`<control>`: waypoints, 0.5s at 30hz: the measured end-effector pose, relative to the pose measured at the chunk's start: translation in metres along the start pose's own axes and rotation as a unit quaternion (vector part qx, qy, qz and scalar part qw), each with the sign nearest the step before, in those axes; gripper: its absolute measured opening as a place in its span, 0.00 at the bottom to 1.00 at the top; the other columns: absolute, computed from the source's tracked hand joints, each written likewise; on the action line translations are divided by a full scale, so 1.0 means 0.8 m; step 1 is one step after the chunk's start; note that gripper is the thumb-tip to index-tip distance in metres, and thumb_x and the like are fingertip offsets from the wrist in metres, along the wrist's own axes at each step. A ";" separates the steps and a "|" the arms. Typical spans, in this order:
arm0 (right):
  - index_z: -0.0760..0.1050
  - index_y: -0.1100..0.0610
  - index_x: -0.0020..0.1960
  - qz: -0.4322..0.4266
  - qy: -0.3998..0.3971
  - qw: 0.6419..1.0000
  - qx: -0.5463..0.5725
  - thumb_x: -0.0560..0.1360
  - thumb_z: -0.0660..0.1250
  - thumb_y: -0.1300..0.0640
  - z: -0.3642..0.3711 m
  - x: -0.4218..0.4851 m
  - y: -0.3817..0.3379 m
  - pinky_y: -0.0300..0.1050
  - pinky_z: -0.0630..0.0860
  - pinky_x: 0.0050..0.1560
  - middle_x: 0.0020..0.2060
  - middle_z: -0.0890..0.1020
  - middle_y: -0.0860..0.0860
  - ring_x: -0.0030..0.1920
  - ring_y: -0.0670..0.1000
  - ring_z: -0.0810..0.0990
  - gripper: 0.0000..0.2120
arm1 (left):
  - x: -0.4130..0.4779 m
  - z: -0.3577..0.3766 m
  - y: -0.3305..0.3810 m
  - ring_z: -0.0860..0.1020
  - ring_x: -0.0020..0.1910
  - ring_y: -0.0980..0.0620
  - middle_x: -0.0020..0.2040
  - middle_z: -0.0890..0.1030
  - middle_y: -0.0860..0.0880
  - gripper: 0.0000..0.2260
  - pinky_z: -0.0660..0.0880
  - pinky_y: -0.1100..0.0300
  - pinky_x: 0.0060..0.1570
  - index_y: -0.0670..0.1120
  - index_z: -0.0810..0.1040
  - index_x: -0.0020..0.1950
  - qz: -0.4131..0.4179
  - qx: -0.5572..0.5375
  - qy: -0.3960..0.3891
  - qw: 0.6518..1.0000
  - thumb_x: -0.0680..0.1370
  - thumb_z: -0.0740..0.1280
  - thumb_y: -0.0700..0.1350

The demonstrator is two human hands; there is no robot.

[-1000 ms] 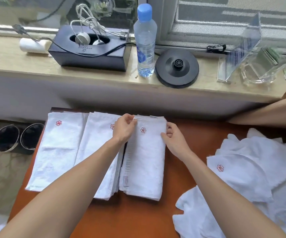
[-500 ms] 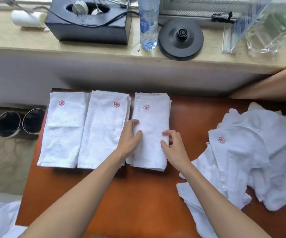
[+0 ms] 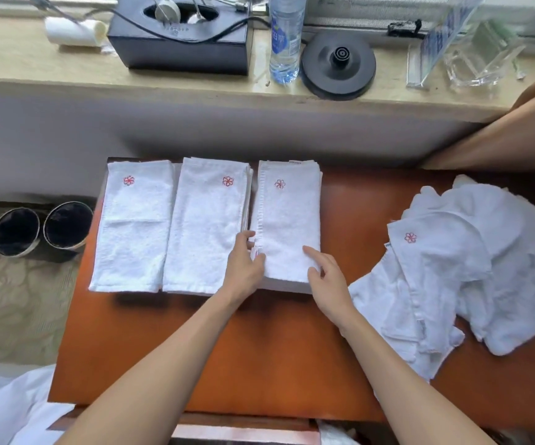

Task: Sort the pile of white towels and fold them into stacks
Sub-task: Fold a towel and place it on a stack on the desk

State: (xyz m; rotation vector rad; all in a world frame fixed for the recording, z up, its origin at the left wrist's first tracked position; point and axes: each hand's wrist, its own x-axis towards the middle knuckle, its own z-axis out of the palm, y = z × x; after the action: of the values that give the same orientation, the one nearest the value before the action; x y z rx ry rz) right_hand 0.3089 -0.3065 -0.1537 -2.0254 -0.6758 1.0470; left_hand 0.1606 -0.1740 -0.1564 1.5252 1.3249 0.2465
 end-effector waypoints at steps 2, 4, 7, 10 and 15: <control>0.77 0.47 0.71 -0.008 0.012 1.000 -0.009 0.82 0.60 0.63 0.001 0.000 0.002 0.31 0.69 0.66 0.65 0.75 0.42 0.63 0.36 0.74 0.22 | -0.001 -0.003 0.003 0.75 0.42 0.59 0.51 0.72 0.56 0.19 0.69 0.74 0.34 0.51 0.68 0.70 0.018 0.022 -0.005 1.000 0.80 0.62 0.38; 0.77 0.48 0.71 -0.016 -0.001 0.999 -0.034 0.82 0.62 0.62 0.006 -0.002 0.008 0.37 0.71 0.68 0.65 0.74 0.44 0.62 0.43 0.75 0.20 | -0.006 -0.007 0.000 0.75 0.44 0.58 0.52 0.74 0.53 0.19 0.69 0.73 0.36 0.50 0.70 0.68 0.028 0.067 -0.032 0.997 0.79 0.60 0.35; 0.75 0.47 0.73 -0.031 -0.016 0.996 -0.079 0.82 0.64 0.60 0.011 -0.007 0.021 0.35 0.71 0.65 0.64 0.72 0.46 0.56 0.43 0.75 0.21 | -0.016 -0.006 -0.008 0.75 0.51 0.49 0.59 0.74 0.46 0.16 0.69 0.63 0.51 0.46 0.74 0.66 0.063 0.148 -0.047 0.986 0.80 0.59 0.35; 0.71 0.46 0.76 -0.037 -0.020 0.994 -0.100 0.81 0.64 0.59 0.009 -0.009 0.029 0.23 0.67 0.55 0.63 0.69 0.45 0.49 0.38 0.74 0.24 | -0.028 -0.003 -0.008 0.76 0.48 0.43 0.59 0.68 0.45 0.15 0.76 0.48 0.53 0.43 0.73 0.65 0.081 0.192 -0.043 0.977 0.79 0.59 0.34; 0.67 0.47 0.78 -0.043 -0.031 0.987 -0.154 0.80 0.64 0.58 0.009 -0.028 0.042 0.41 0.70 0.67 0.71 0.65 0.46 0.63 0.46 0.71 0.27 | -0.047 0.002 -0.010 0.72 0.58 0.38 0.66 0.66 0.40 0.11 0.75 0.46 0.54 0.38 0.72 0.57 0.147 0.312 -0.039 0.938 0.76 0.59 0.32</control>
State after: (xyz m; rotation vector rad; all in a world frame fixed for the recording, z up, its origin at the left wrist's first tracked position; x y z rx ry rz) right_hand 0.2949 -0.3398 -0.1732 -2.2081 -1.0000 1.0079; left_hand 0.1433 -0.2067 -0.1460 2.2485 1.1612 -0.0624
